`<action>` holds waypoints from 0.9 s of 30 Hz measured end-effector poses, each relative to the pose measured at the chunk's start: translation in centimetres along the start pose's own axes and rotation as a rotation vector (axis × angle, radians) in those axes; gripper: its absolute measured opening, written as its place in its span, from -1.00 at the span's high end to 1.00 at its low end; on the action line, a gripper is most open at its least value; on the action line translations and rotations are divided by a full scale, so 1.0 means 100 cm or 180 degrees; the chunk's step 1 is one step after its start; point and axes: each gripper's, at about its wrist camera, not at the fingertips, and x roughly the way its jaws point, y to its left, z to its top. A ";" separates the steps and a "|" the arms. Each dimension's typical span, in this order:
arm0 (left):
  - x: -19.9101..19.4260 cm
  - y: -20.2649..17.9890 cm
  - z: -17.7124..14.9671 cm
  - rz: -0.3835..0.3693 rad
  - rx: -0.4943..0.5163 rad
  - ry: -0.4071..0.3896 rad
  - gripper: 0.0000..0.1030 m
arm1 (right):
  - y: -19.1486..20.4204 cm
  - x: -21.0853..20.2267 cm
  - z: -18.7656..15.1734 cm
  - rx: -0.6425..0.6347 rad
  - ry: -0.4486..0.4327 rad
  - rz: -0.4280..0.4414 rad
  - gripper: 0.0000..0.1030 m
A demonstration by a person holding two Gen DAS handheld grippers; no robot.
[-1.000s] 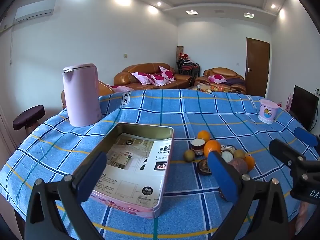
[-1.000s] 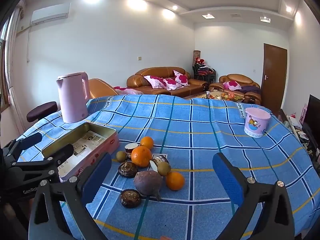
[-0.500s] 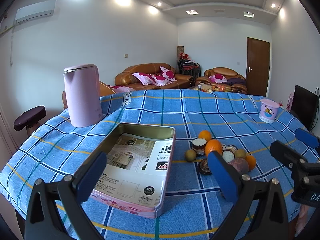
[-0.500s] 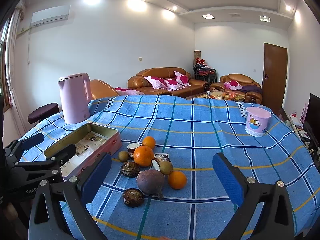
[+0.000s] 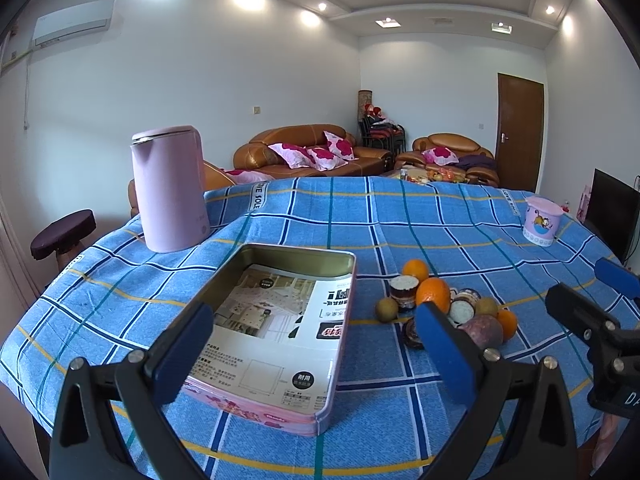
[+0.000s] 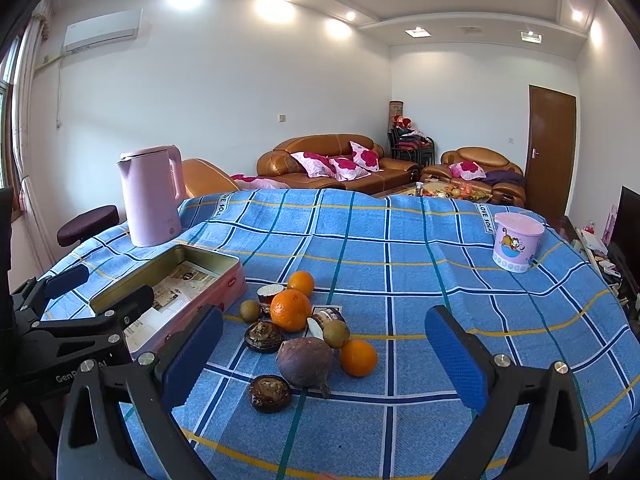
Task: Organize fruits
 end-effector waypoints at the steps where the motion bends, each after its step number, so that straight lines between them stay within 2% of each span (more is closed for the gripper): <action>1: 0.000 0.000 0.000 0.0001 -0.0001 -0.0001 -1.00 | 0.000 0.000 0.000 -0.0002 0.0003 0.0002 -0.98; 27: 0.000 -0.001 0.001 0.0012 -0.0007 0.0005 -1.00 | 0.006 0.001 -0.003 -0.0011 0.0004 0.0042 -0.98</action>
